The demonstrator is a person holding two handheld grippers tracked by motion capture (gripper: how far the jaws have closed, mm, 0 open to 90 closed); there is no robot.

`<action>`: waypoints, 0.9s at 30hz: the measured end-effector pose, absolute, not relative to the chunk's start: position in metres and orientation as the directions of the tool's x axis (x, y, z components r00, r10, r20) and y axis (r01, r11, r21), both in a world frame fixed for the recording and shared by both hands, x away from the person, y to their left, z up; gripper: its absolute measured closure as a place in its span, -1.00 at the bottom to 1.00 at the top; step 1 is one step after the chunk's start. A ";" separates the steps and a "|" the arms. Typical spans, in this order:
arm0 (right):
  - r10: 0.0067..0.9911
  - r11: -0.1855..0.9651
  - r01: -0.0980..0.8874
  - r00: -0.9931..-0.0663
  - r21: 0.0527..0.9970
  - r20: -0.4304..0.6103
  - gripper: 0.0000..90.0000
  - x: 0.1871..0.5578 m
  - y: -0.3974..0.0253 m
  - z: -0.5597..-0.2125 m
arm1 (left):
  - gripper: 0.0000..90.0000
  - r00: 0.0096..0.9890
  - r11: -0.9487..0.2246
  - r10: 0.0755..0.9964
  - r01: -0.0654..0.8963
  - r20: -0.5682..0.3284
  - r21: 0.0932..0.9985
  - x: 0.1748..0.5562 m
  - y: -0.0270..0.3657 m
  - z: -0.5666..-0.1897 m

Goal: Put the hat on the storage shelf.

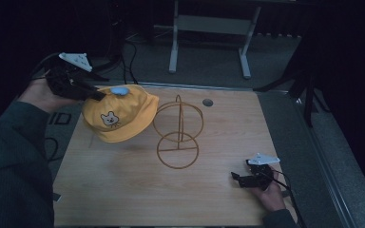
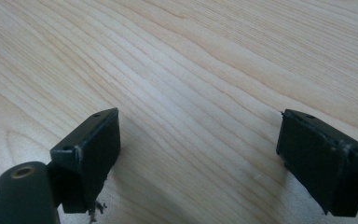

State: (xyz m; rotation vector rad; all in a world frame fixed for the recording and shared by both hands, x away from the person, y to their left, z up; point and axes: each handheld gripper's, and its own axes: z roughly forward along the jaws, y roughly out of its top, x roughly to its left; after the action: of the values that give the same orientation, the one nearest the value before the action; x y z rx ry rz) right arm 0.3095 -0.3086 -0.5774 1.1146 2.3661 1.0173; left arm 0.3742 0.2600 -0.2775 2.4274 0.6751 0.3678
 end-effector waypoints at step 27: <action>0.771 0.437 0.533 -0.637 0.724 0.004 -0.70 0.309 -0.309 -0.577 | 0.86 0.869 -0.714 0.481 0.311 0.117 0.628 0.379 0.228 -0.262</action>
State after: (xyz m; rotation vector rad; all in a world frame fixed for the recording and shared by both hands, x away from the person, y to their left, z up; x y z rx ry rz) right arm 0.3094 -0.3086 -0.5774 1.1163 2.3667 1.0170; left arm 0.3788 0.2275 -0.2621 2.4176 0.5714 0.3621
